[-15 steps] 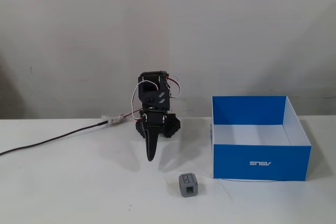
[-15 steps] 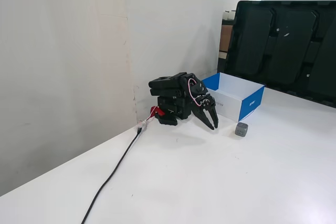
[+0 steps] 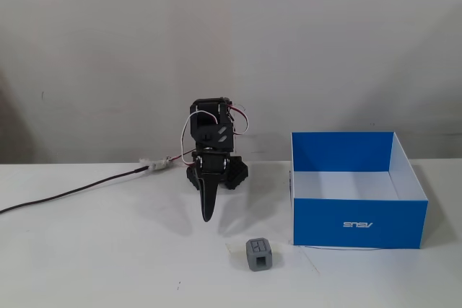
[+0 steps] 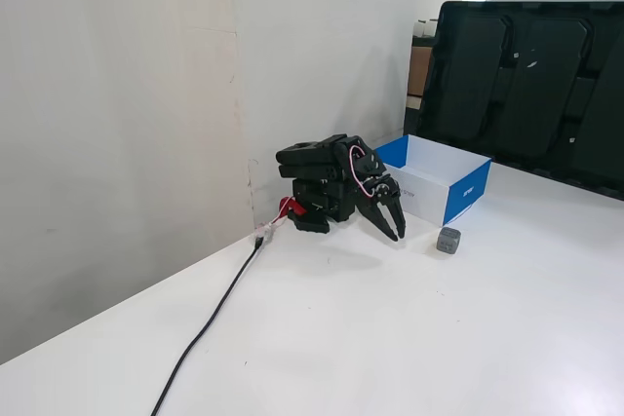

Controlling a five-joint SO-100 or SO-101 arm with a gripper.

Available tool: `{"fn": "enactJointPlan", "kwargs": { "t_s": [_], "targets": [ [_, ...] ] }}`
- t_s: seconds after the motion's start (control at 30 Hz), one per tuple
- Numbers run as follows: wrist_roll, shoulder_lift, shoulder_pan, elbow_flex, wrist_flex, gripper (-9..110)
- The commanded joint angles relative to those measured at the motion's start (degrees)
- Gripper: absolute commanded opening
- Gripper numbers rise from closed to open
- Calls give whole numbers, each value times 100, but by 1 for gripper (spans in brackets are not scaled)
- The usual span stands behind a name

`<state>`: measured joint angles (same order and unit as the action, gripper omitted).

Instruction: Pick the gray block and keep it in the box.

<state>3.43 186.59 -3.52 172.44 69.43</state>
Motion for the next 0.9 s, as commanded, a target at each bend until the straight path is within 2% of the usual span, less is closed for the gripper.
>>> {"fn": "enactJointPlan", "kwargs": {
  "t_s": [0.0, 0.6, 0.87],
  "targets": [
    [35, 984, 35, 35, -62, 0],
    [-44, 984, -9, 9, -70, 0],
    [-220, 650, -457, -1441, -308, 0]
  ]
}}
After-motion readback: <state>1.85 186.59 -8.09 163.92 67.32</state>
